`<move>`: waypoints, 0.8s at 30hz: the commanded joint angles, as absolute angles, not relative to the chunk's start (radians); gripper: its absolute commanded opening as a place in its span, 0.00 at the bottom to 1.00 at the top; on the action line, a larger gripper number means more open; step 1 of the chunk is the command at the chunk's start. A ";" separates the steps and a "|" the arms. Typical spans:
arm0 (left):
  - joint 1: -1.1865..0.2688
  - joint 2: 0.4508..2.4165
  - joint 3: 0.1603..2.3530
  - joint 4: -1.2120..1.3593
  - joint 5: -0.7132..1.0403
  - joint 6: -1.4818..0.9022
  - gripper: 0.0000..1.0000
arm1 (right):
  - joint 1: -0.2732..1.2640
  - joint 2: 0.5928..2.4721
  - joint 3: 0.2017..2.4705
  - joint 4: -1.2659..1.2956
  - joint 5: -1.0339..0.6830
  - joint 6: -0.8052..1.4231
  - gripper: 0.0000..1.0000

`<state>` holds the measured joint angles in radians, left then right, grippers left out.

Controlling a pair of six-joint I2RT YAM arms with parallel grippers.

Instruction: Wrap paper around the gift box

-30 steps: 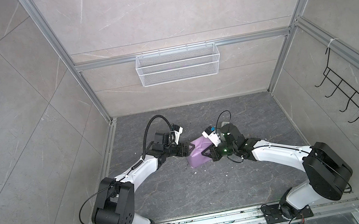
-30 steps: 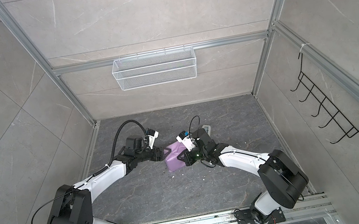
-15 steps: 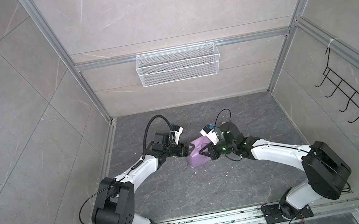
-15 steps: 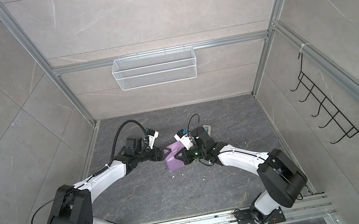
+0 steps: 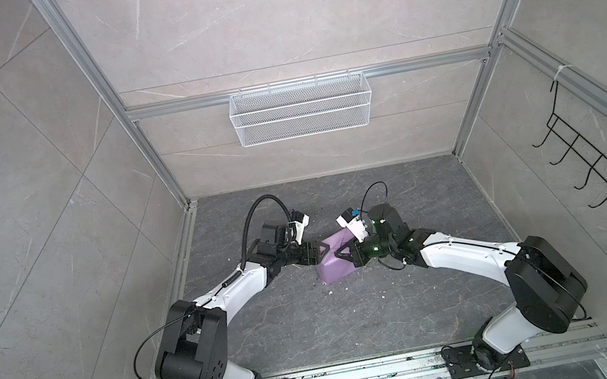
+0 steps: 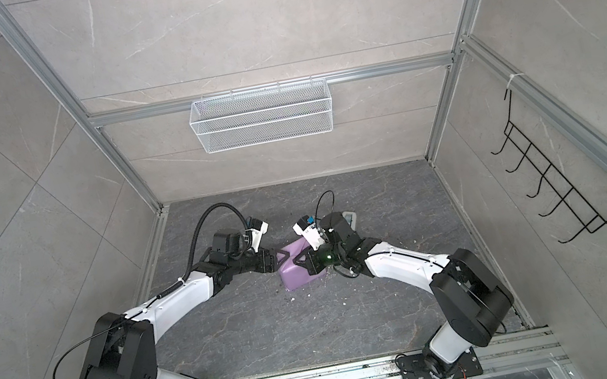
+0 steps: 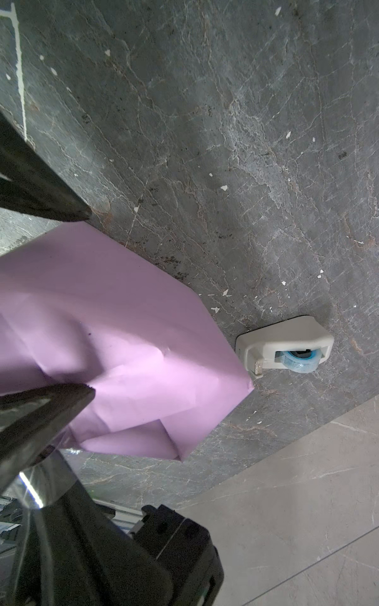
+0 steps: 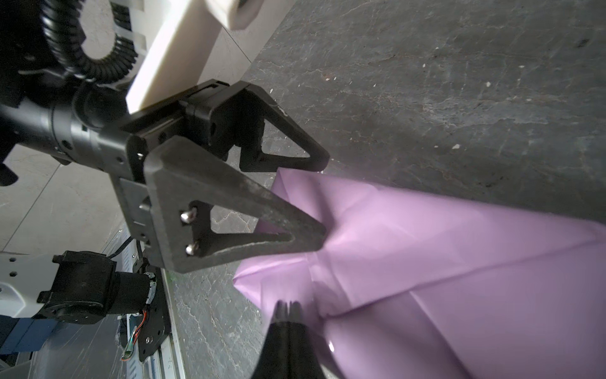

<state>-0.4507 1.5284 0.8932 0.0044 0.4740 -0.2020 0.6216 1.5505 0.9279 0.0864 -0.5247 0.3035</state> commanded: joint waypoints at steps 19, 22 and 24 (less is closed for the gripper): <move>-0.454 1.535 0.874 -0.072 0.460 -0.167 0.79 | 0.617 1.607 1.011 0.065 -0.439 0.307 0.00; -0.454 1.535 0.874 -0.072 0.461 -0.167 0.79 | 0.615 1.617 1.025 0.051 -0.435 0.301 0.00; -0.454 1.535 0.874 -0.074 0.461 -0.167 0.79 | 0.614 1.621 1.032 0.042 -0.430 0.296 0.00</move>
